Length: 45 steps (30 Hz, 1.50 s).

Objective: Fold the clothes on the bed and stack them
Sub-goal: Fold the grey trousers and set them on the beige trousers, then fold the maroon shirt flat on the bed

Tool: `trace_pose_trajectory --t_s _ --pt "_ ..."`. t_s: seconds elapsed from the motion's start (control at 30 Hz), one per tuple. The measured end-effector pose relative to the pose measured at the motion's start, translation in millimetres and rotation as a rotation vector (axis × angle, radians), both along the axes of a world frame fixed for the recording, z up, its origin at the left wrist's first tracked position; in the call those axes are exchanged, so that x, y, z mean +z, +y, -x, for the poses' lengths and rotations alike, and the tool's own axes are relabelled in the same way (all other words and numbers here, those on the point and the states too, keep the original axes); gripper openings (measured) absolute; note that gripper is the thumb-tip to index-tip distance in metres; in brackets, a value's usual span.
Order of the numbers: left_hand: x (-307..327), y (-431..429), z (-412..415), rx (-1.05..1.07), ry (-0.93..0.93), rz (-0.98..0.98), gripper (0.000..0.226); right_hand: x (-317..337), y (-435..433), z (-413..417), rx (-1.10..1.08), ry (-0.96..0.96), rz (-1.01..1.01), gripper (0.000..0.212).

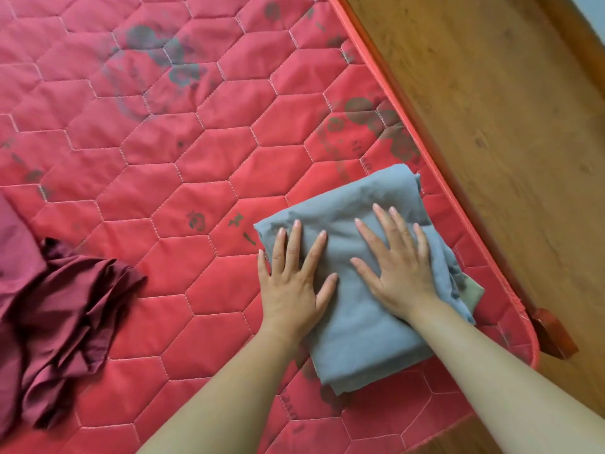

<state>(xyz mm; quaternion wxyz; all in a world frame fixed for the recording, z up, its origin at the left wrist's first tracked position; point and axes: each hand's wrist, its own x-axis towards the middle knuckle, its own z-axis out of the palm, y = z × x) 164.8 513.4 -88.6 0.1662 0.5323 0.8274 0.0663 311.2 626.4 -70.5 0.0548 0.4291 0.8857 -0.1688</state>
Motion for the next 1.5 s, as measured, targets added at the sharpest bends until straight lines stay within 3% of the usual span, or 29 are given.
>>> trace_pose_trajectory --t_s 0.2,0.37,0.67,0.8,1.03,1.1,1.23,1.33,1.5 --pt "28 -32 39 0.010 -0.041 0.048 0.065 32 -19 37 -0.059 0.047 0.078 0.071" --pt "55 -84 99 0.170 -0.063 0.086 0.067 49 -64 107 0.082 0.145 0.180 0.060" --pt "76 -244 232 0.402 0.017 0.016 0.059 58 -210 254 0.296 0.196 0.309 0.054" --pt "53 -326 284 0.460 -0.014 0.104 0.053 31 -268 318 0.346 0.182 0.319 0.056" --pt "7 -397 357 0.605 -0.197 0.023 0.048 -18 -300 404 0.155 0.148 0.112 0.081" --pt "0 -397 376 0.587 -0.256 -0.022 0.048 -25 -302 420 0.144 0.098 0.133 0.070" --pt "-4 -385 393 0.511 -0.345 -0.084 0.047 -26 -305 414 0.113 0.179 0.199 0.013" --pt "-3 -374 390 0.500 -0.370 -0.137 0.047 -10 -298 378 -0.055 0.330 0.261 0.006" --pt "3 -360 372 0.506 -0.422 -0.231 0.047 16 -266 310 -0.362 0.369 0.132 0.014"
